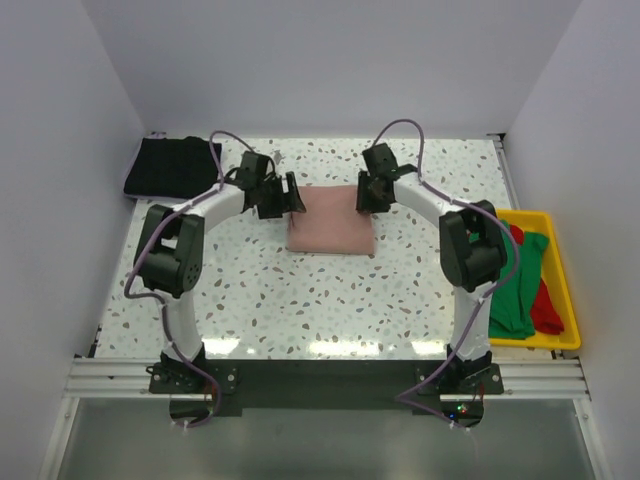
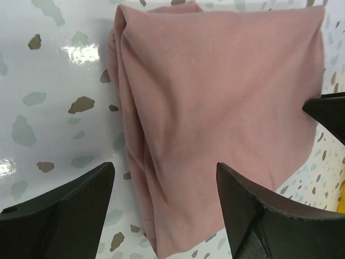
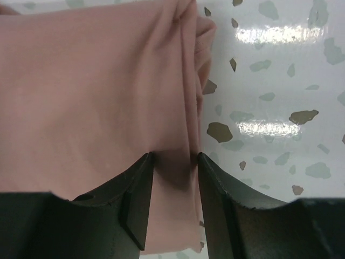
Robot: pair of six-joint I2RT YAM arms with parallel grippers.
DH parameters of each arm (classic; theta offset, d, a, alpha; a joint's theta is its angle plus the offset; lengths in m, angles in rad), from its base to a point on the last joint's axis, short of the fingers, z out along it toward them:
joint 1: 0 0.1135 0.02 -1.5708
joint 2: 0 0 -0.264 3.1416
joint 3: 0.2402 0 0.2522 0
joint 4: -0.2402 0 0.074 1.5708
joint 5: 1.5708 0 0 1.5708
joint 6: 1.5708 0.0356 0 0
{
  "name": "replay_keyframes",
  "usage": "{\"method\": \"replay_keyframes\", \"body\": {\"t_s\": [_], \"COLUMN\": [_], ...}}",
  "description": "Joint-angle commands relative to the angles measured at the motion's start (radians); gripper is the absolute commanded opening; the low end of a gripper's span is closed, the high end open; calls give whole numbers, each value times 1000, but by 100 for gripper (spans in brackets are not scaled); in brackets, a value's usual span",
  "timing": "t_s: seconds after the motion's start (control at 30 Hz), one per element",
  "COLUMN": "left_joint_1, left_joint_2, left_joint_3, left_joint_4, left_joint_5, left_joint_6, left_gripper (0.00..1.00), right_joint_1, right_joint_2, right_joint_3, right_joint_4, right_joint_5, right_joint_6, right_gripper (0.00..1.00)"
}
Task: Fold and stack the t-shirts
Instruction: Neatly place the folded tshirt to the corner
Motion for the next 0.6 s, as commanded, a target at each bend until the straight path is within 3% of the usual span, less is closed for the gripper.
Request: {"method": "replay_keyframes", "body": {"t_s": [0.0, 0.33, 0.57], "left_joint_1": [5, 3, -37], "left_joint_2": [46, 139, 213], "left_joint_3": [29, 49, 75], "left_joint_4": [15, 40, -21], "left_joint_5": [46, 58, -33], "left_joint_6": [36, 11, -30], "left_gripper": [81, 82, 72], "right_joint_1": [-18, -52, -58], "right_joint_2": [44, 73, 78], "right_joint_3": [-19, -71, -42], "right_joint_4": [-14, 24, 21], "right_joint_5": [25, -53, -86], "right_joint_6": [-11, 3, 7], "right_gripper": [42, 36, 34]}}
